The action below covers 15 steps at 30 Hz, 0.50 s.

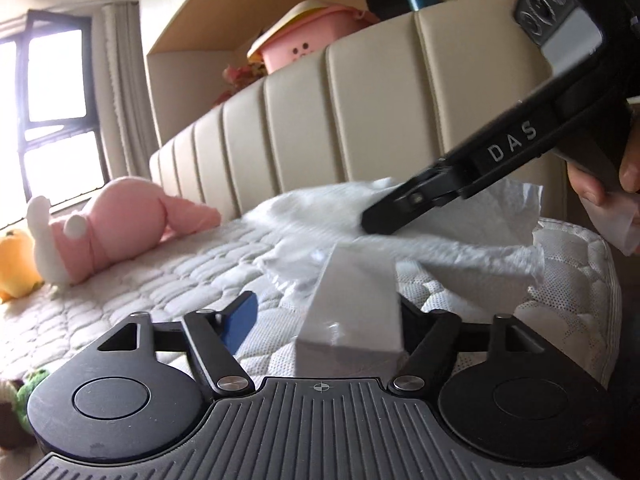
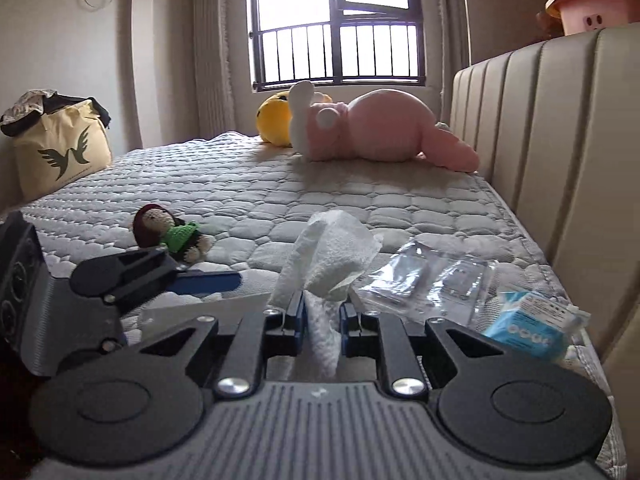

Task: Clean container
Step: 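Wipe the tissue in the right gripper across the white box held by the left gripper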

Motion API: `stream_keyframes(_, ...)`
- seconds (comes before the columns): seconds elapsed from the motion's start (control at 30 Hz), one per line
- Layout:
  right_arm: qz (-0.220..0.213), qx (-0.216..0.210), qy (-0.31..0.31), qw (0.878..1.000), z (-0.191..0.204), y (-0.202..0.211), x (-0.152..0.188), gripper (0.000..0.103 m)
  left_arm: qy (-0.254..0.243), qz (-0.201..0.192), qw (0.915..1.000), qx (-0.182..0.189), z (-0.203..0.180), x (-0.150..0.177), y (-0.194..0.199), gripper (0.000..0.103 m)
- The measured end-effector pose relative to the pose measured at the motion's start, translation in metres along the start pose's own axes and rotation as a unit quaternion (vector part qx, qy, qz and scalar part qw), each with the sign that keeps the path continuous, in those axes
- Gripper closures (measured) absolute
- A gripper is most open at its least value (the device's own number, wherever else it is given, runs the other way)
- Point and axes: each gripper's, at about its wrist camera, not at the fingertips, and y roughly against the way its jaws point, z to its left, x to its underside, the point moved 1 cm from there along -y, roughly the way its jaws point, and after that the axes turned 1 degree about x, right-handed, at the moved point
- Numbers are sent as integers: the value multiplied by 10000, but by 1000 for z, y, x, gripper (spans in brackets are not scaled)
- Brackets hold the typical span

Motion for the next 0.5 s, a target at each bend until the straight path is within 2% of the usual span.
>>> stream_keyframes(0.07,-7,162,4,9999,-6,1,5,80,44,111,9999,-51,-3,-3,6,18)
stream_keyframes(0.37,160,30,-482,9987,-26,9,30,80,762,788,9936,270,7,1,28,13)
stream_keyframes(0.43,261,8,-538,9982,-28,9,36,80,983,971,9897,371,10,4,26,12)
stream_keyframes(0.5,365,8,-596,9976,-30,8,42,80,1467,1166,9807,549,17,7,21,12)
